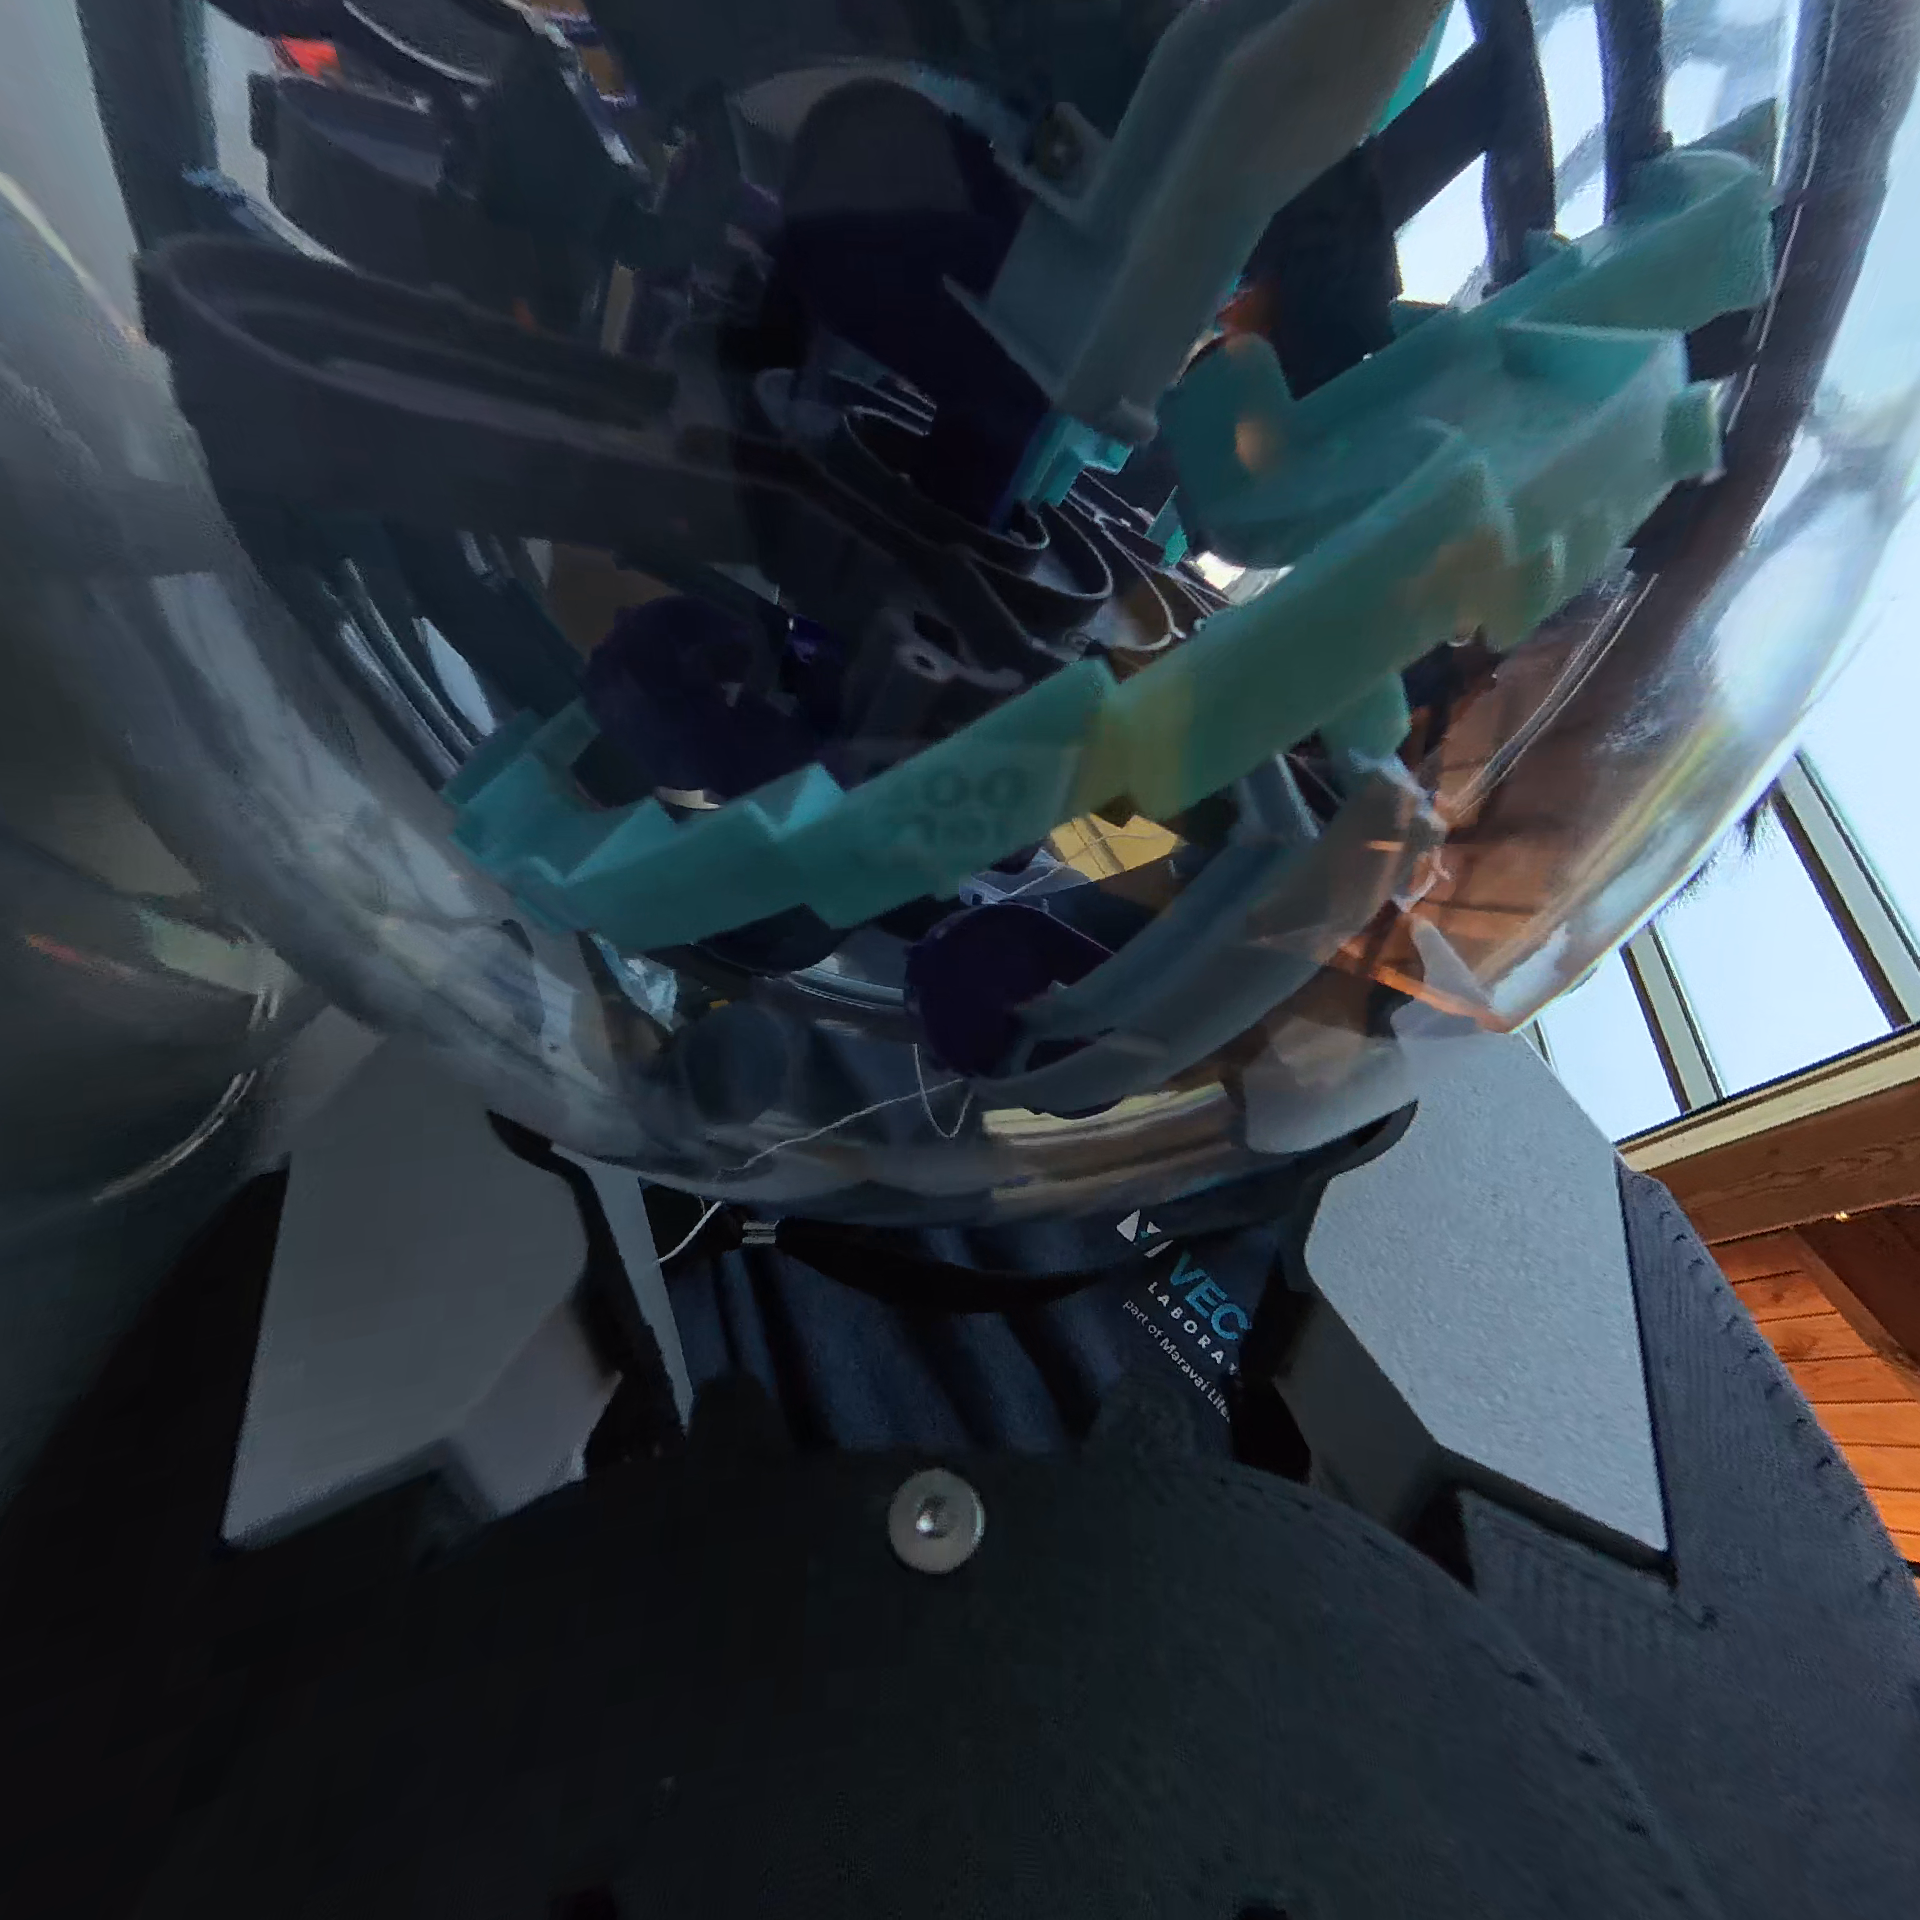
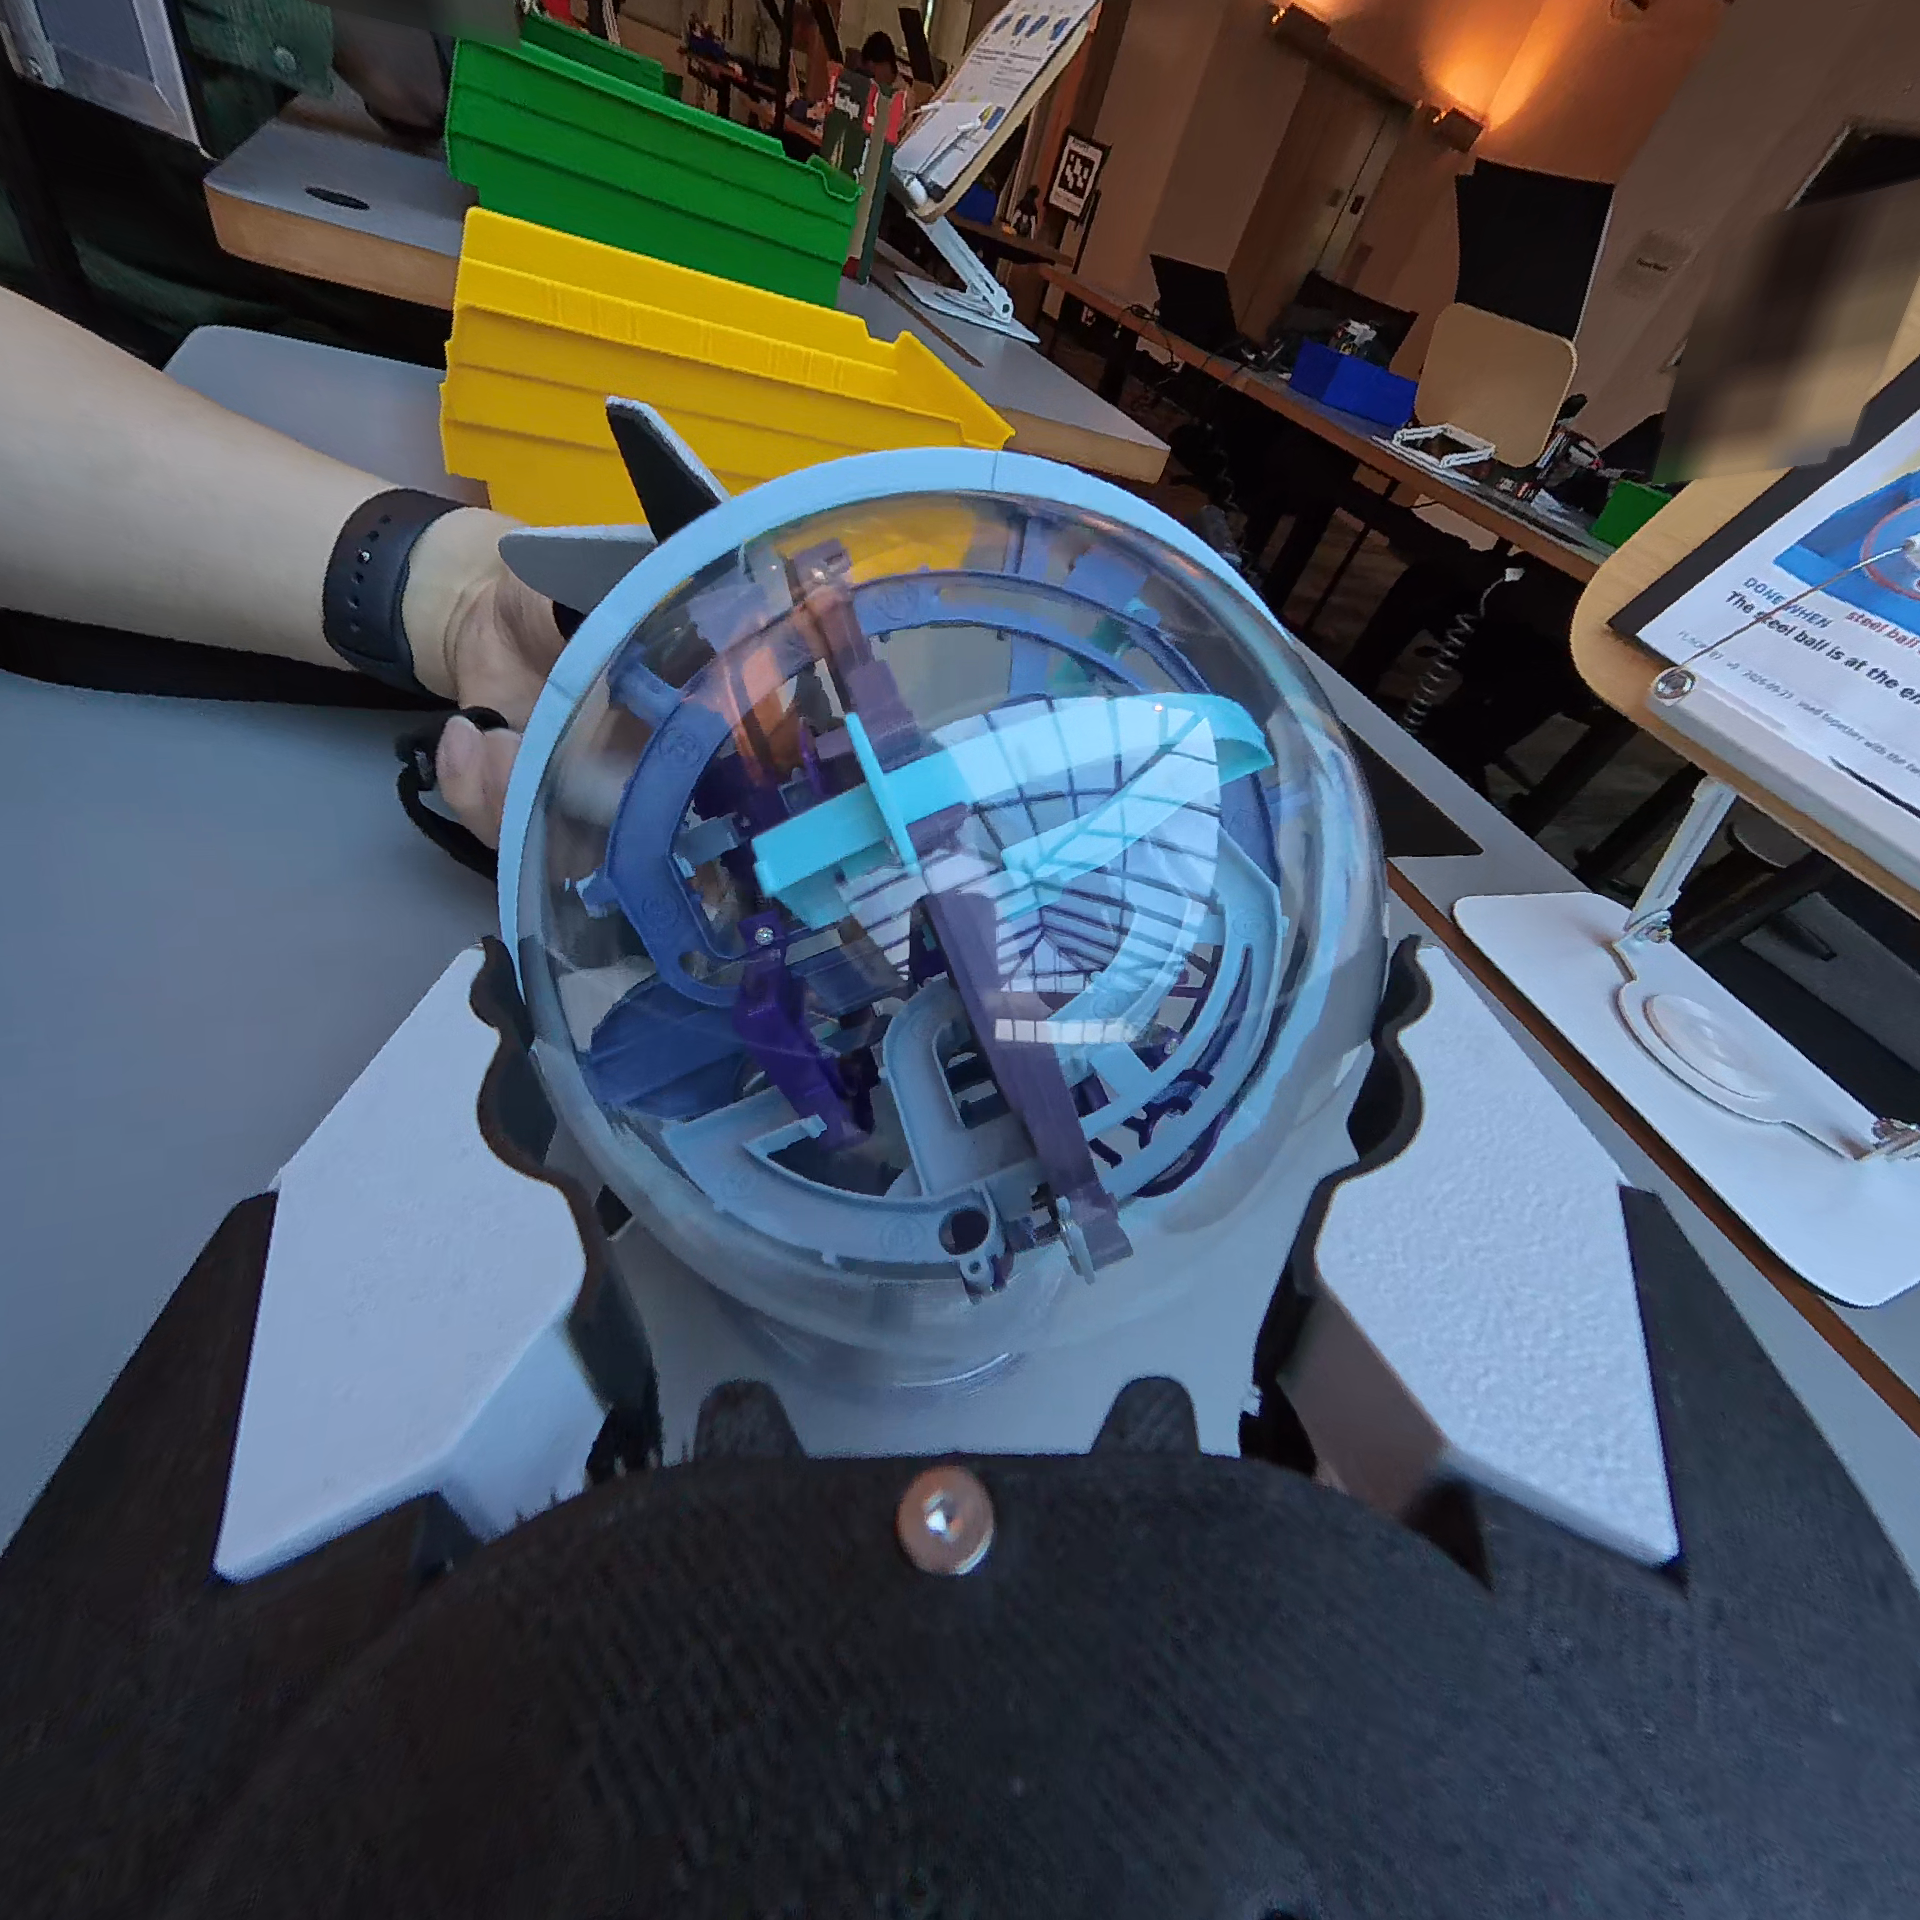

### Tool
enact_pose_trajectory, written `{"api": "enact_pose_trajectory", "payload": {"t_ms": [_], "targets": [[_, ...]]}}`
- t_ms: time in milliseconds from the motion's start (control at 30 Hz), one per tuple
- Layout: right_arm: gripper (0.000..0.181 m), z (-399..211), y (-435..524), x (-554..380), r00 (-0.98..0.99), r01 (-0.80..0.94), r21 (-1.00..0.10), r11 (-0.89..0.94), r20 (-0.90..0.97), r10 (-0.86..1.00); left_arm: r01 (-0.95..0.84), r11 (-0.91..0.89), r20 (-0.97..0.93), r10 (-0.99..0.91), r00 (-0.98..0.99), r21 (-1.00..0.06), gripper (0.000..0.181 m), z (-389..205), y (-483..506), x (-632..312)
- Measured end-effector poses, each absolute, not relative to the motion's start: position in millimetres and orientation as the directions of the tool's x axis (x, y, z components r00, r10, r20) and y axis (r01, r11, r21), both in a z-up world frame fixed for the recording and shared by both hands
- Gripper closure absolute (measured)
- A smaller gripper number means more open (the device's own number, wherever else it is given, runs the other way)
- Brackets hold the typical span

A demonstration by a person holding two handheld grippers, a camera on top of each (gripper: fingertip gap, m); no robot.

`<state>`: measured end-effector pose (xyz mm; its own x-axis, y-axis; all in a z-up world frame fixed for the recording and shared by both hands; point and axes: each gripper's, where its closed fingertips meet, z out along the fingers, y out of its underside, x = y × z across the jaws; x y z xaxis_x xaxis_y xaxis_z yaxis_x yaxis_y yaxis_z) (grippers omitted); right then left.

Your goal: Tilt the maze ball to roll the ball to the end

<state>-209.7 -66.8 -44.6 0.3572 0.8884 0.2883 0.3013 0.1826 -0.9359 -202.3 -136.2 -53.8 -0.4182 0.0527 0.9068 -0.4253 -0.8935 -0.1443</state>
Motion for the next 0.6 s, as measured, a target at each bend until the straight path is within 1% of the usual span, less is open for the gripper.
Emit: {"api": "enact_pose_trajectory", "payload": {"t_ms": [133, 467, 600], "targets": [[0.024, -45.7, -66.3, -209.6, 0.356, 0.305, -0.933, 0.189, 0.296, 0.887, -0.438, -0.890, 0.898, 0.088, -0.430, -0.123, 0.032, -52.0, -137.6, -203.1], [0.024, -45.5, -66.4, -210.0, 0.356, 0.300, -0.935, 0.191, 0.295, 0.887, -0.431, -0.894, 0.897, 0.090, -0.433, -0.118, 0.030, -51.8, -137.4, -203.1], [0.024, -45.7, -66.7, -211.2, 0.355, 0.300, -0.934, 0.194, 0.298, 0.886, -0.449, -0.889, 0.891, 0.125, -0.437, -0.096, 0.030, -49.8, -139.2, -204.5]]}}
